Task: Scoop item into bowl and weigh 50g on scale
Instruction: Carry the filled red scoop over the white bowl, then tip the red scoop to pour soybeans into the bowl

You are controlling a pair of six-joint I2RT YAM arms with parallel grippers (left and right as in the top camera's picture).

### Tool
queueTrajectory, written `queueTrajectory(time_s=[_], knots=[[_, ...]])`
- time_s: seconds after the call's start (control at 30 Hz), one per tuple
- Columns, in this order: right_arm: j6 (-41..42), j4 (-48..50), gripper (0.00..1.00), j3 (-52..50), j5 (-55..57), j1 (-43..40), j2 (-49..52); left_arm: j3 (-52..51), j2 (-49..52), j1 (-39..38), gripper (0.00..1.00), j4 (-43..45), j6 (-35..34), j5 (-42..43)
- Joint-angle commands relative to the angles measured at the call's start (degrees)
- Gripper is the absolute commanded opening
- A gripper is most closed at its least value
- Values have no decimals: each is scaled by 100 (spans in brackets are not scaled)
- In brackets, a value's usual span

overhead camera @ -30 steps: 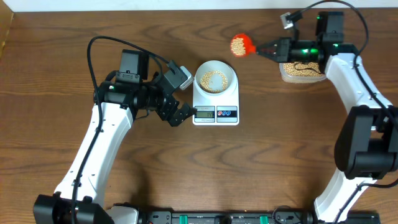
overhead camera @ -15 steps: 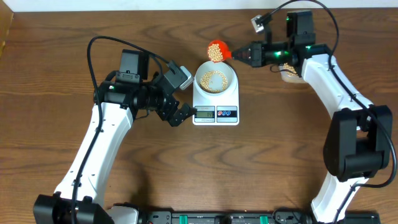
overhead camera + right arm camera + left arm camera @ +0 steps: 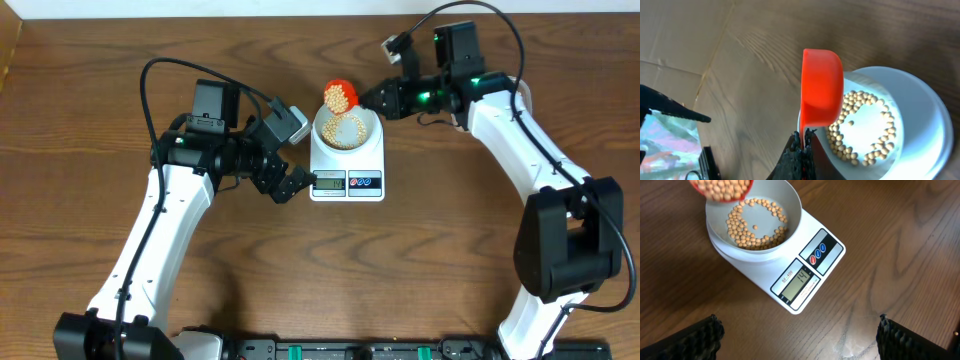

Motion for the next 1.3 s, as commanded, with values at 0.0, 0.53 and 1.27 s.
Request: queueTrajectory(time_s=[0.0, 0.53, 1.27], knots=[[-291, -153, 1, -13, 374, 94, -267, -50, 0, -13, 100, -9, 81, -26], [-758, -761, 1, -13, 1956, 581, -625, -50, 0, -13, 100, -9, 81, -26], [-1266, -822, 2, -13, 4959, 1665, -625, -50, 0, -13, 100, -9, 81, -26]])
